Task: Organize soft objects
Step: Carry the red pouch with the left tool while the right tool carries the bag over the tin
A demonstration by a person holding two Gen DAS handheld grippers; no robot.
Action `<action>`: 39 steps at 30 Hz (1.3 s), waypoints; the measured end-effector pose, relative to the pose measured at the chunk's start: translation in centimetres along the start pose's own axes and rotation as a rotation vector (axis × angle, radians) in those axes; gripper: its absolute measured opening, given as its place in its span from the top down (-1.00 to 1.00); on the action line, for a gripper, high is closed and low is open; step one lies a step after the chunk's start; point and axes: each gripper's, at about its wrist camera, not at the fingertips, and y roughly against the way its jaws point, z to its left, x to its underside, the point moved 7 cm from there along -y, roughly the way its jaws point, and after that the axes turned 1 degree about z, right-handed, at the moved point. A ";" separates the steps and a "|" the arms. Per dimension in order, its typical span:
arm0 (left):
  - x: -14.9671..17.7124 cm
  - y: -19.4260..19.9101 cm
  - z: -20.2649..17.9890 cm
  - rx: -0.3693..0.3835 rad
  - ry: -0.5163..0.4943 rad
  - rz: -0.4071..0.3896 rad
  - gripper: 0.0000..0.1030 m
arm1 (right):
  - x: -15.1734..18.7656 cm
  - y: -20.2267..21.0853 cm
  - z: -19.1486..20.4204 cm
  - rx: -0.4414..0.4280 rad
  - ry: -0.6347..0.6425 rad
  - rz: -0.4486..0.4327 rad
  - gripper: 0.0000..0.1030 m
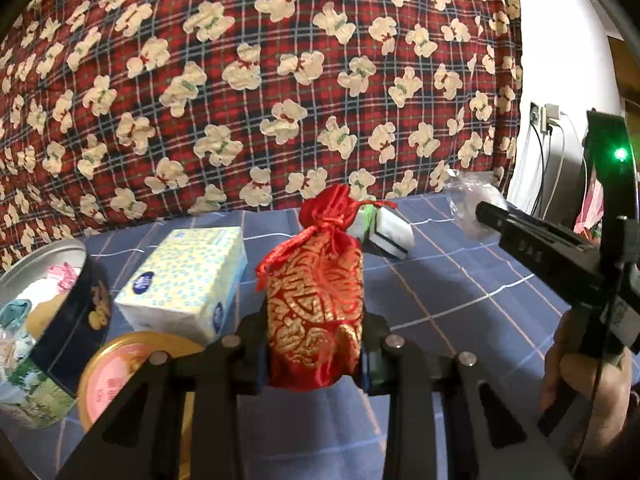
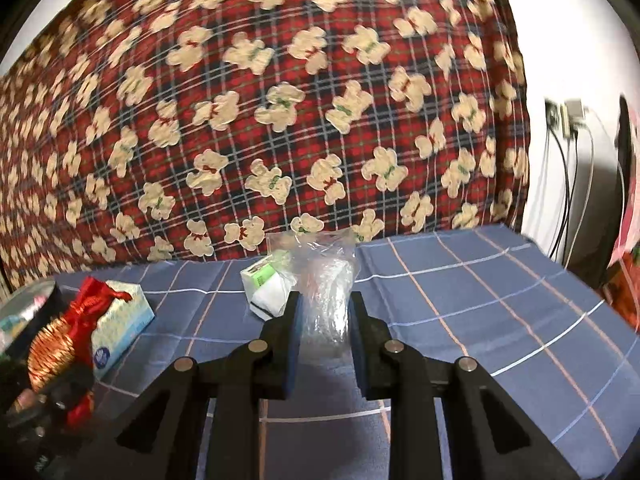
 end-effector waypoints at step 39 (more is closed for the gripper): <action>0.7 7.7 10.0 -0.062 0.066 -0.117 0.39 | 2.4 7.5 13.0 -0.153 0.064 -0.066 0.52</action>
